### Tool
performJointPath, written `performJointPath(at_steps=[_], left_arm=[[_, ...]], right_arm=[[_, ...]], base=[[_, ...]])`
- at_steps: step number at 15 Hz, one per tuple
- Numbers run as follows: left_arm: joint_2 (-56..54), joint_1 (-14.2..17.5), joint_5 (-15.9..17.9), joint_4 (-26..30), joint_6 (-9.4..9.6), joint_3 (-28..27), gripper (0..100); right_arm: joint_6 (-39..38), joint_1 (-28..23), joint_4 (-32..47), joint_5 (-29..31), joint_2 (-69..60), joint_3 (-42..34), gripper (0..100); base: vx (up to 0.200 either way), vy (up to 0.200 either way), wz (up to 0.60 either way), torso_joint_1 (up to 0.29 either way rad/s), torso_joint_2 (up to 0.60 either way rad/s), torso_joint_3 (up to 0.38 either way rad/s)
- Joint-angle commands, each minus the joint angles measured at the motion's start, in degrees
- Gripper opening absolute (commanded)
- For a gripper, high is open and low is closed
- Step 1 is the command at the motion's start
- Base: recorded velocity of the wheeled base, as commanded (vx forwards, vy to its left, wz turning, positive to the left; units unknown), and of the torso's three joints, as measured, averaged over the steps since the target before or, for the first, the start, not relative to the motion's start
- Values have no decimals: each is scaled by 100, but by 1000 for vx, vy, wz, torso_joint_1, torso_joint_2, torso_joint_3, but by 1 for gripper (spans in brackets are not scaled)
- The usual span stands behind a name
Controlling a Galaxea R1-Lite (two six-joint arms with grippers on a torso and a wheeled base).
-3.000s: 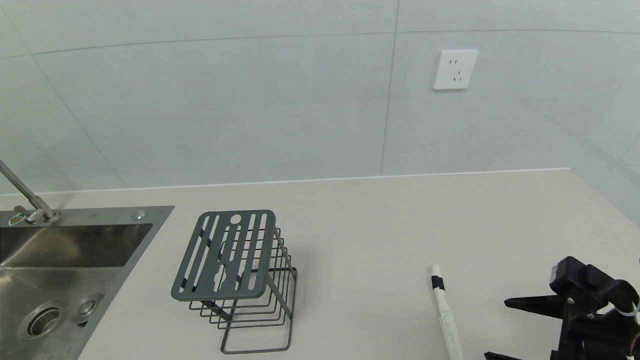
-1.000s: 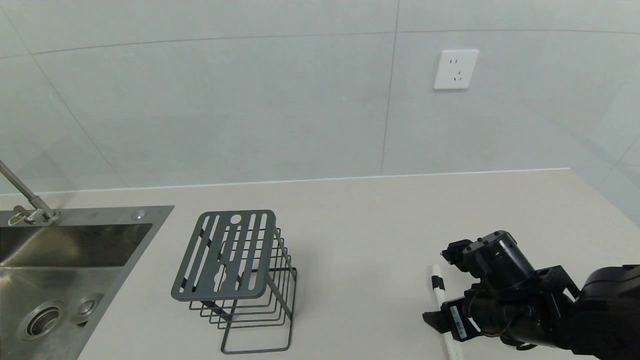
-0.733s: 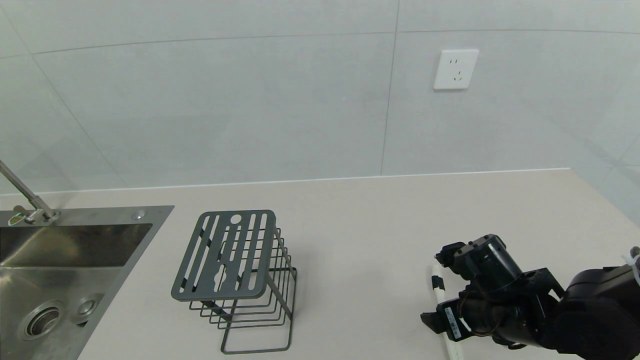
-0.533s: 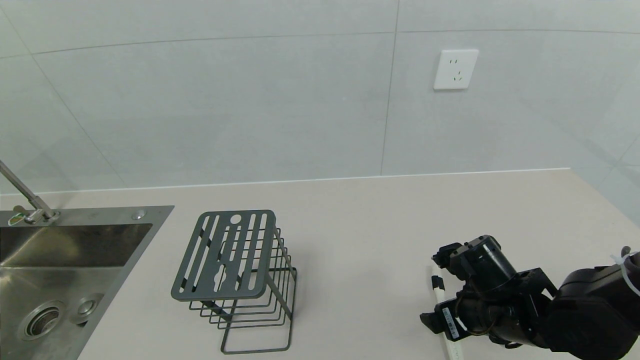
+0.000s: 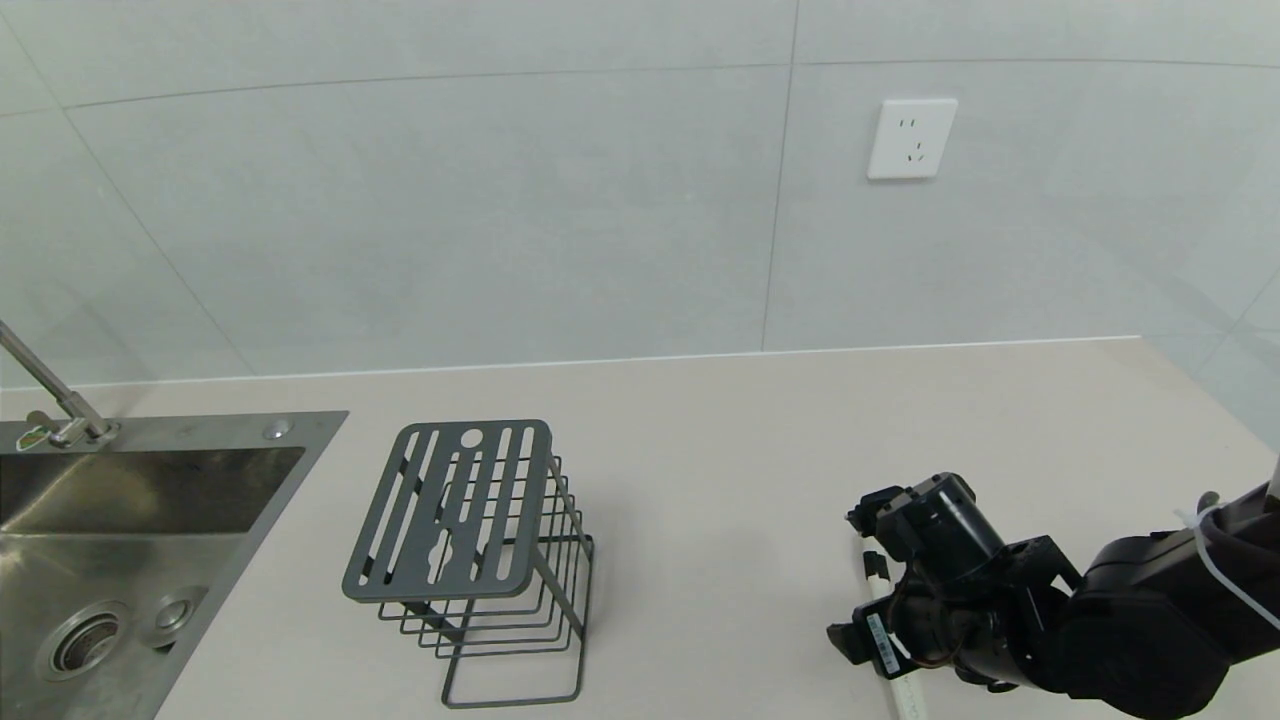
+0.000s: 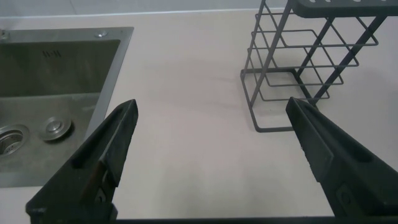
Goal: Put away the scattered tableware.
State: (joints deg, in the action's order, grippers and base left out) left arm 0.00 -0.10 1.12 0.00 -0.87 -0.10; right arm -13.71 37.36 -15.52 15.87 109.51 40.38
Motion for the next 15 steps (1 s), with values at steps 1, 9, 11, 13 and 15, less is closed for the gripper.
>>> performJointPath(at_steps=[1, 9, 11, 13, 15], left_arm=[[0, 1, 2, 0, -1, 1, 100], [0, 1, 2, 0, -10, 1, 100], [0, 1, 2, 0, -1, 1, 100], [0, 1, 2, 0, -1, 1, 100], [0, 1, 2, 0, -1, 1, 100]], right_arm=[[0, -1, -4, 4, 9, -21, 100], [0, -361, -48, -49, 36, -531, 0], [0, -361, -417, -84, -96, -302, 0], [106, -317, -733, -146, -413, -258, 0], [220, -168, -751, -216, -958, -285, 0]], base=[[0, 0, 0, 0, 0, 0], [0, 0, 0, 0, 0, 0], [0, 0, 0, 0, 0, 0], [0, 0, 0, 0, 0, 0], [0, 0, 0, 0, 0, 0]])
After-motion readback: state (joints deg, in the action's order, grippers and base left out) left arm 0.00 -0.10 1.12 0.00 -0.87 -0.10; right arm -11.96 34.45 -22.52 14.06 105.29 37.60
